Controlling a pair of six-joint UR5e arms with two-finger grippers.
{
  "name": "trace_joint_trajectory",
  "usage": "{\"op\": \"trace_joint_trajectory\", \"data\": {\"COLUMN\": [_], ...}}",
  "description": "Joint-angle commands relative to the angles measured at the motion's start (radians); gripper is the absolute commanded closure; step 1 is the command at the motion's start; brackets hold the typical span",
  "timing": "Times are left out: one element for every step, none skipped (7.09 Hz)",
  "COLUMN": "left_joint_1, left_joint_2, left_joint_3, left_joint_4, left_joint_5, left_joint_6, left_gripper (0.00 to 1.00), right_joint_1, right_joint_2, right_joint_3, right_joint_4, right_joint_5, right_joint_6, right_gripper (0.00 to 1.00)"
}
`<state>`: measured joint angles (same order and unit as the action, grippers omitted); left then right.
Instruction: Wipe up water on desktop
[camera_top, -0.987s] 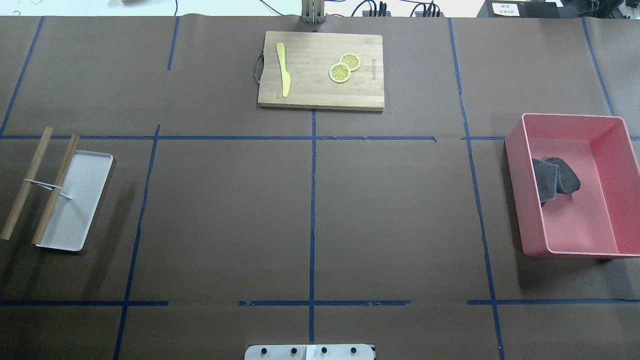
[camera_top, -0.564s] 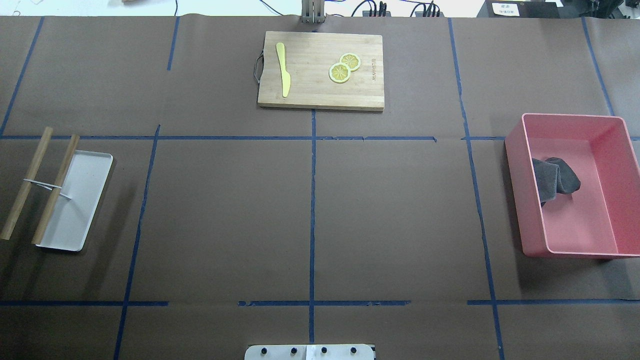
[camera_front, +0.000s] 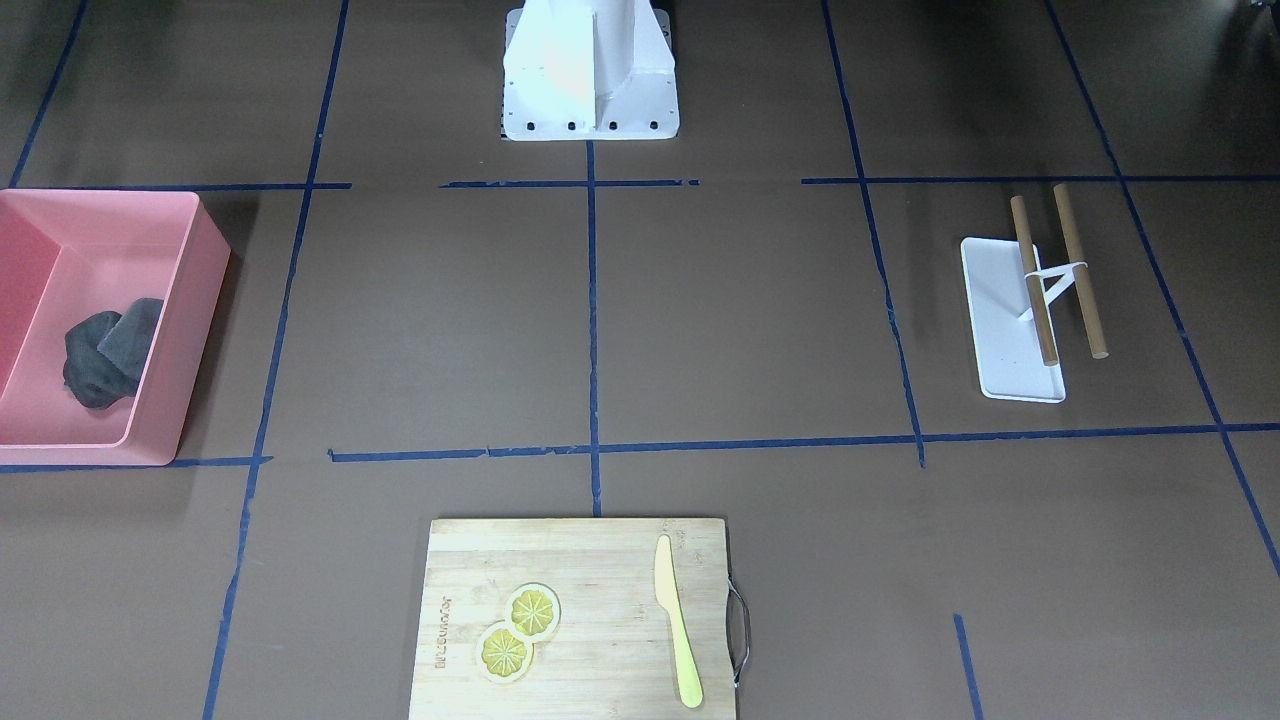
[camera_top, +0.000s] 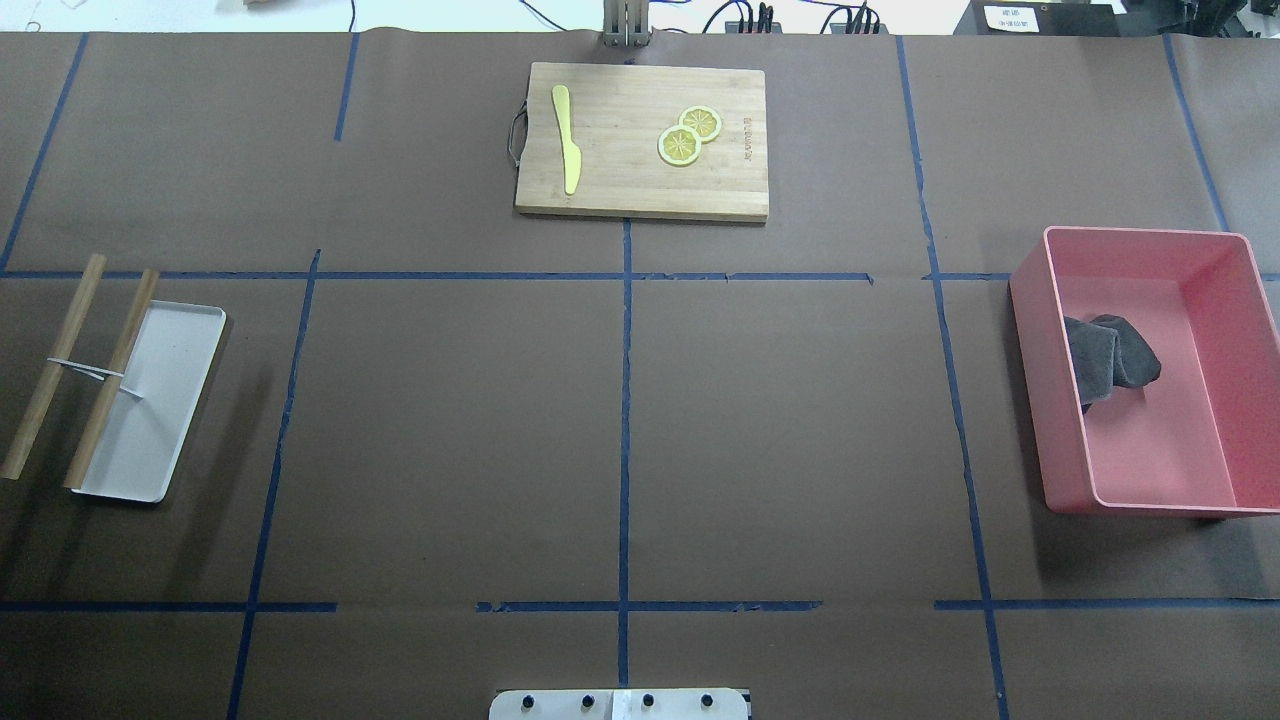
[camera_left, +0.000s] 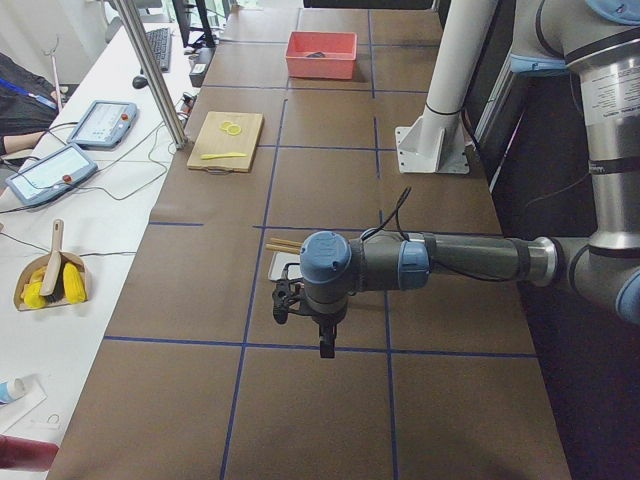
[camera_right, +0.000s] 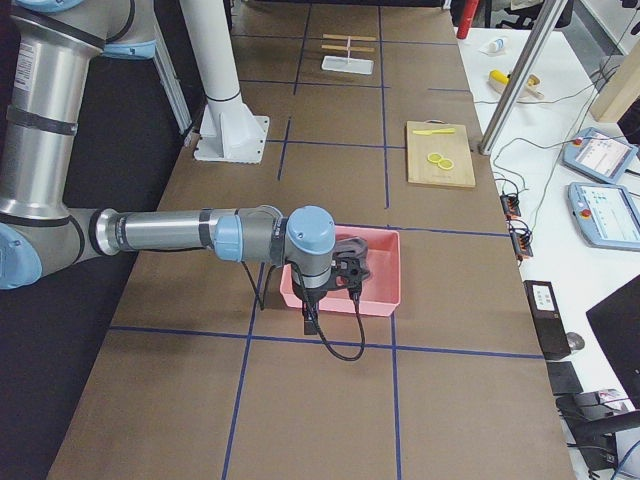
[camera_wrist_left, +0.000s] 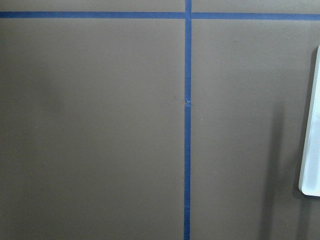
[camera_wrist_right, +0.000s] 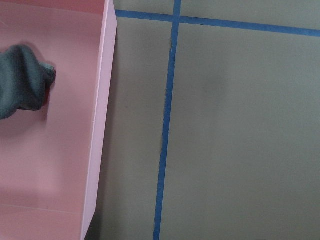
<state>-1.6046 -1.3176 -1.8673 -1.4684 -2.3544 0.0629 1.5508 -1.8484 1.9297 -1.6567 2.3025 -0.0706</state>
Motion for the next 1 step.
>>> {"op": "trace_joint_trajectory", "data": {"left_joint_1": [0.000], "left_joint_2": [0.000], "left_joint_3": [-0.001], "left_joint_4": [-0.001], "left_joint_5": [0.009], "left_joint_6": [0.000], "left_gripper": [0.00], "right_joint_1": [0.000], "right_joint_2": [0.000], "right_joint_3": [0.000], "right_joint_4": [0.000], "right_joint_5": [0.000], "right_joint_6": [0.000], "right_gripper": [0.00]}}
